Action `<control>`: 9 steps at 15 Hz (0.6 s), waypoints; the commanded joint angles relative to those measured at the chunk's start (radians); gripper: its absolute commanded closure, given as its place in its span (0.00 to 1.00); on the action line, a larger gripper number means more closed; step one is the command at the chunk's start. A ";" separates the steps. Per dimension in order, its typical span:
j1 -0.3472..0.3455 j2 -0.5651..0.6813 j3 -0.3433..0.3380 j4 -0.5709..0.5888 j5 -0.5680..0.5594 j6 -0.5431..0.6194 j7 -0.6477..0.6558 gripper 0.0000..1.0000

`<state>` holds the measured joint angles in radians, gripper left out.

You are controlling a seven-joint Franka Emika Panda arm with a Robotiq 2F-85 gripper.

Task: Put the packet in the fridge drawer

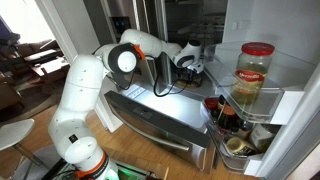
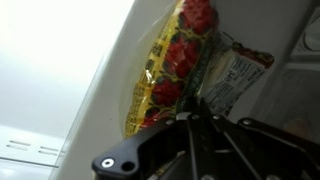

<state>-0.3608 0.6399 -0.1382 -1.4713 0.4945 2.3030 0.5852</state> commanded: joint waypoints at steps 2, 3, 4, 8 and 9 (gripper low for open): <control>0.000 -0.070 -0.007 -0.064 0.019 -0.065 -0.010 1.00; 0.000 -0.079 -0.008 -0.070 0.023 -0.070 -0.009 1.00; 0.001 -0.085 -0.009 -0.075 0.024 -0.072 -0.009 1.00; 0.001 -0.102 -0.010 -0.083 0.027 -0.099 -0.010 1.00; 0.001 -0.112 -0.009 -0.091 0.026 -0.107 -0.015 1.00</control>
<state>-0.3604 0.5809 -0.1419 -1.5173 0.4945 2.2329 0.5852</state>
